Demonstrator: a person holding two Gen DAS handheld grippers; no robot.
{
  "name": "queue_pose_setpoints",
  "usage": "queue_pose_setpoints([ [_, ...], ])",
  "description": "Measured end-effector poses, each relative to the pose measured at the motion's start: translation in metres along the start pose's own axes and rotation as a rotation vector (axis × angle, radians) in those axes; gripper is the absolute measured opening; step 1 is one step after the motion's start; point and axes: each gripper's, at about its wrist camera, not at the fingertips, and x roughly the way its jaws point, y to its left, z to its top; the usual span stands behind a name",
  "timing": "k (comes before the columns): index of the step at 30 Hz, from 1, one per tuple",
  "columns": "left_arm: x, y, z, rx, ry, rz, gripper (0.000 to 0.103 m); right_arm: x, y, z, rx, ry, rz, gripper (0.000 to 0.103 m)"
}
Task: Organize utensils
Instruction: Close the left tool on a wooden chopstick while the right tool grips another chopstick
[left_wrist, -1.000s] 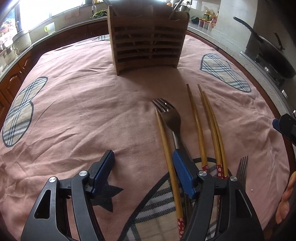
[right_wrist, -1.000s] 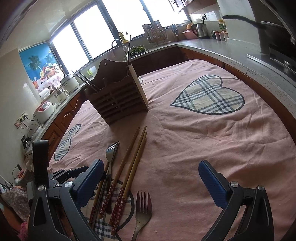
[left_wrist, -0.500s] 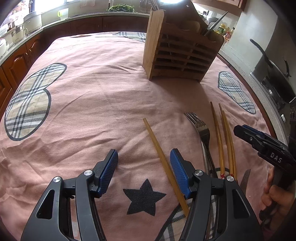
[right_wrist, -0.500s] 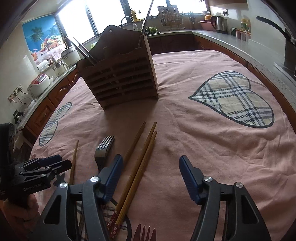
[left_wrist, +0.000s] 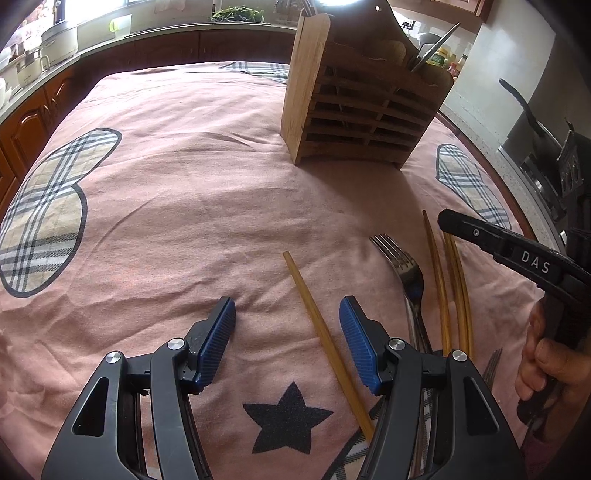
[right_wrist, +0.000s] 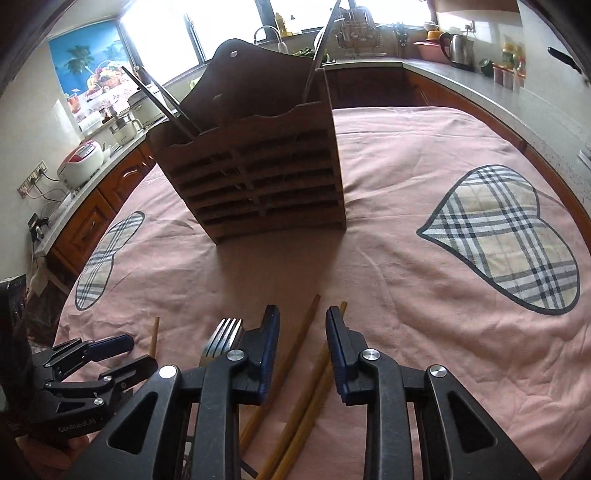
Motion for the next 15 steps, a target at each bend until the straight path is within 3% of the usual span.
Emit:
queue_pose_setpoints([
  [4,0.005,-0.004,0.005,0.020,0.005,0.004,0.057,0.026,-0.004,0.000,0.030,0.088,-0.012,0.017],
  [7,0.010,-0.012,0.008,0.055,0.007,0.017,0.054,0.032,-0.004,0.005,0.031,0.075,-0.013,0.016],
  [9,0.013,-0.021,0.008,0.102,0.003,0.037,0.037,0.035,-0.003,0.008,0.033,0.080,-0.009,0.016],
  [11,0.015,-0.027,0.008,0.132,0.001,0.050,0.014,0.036,-0.002,0.010,0.017,0.083,-0.018,0.013],
  [15,0.015,-0.028,0.006,0.141,0.005,0.037,0.006,0.035,-0.003,0.007,0.032,0.096,0.036,0.009],
])
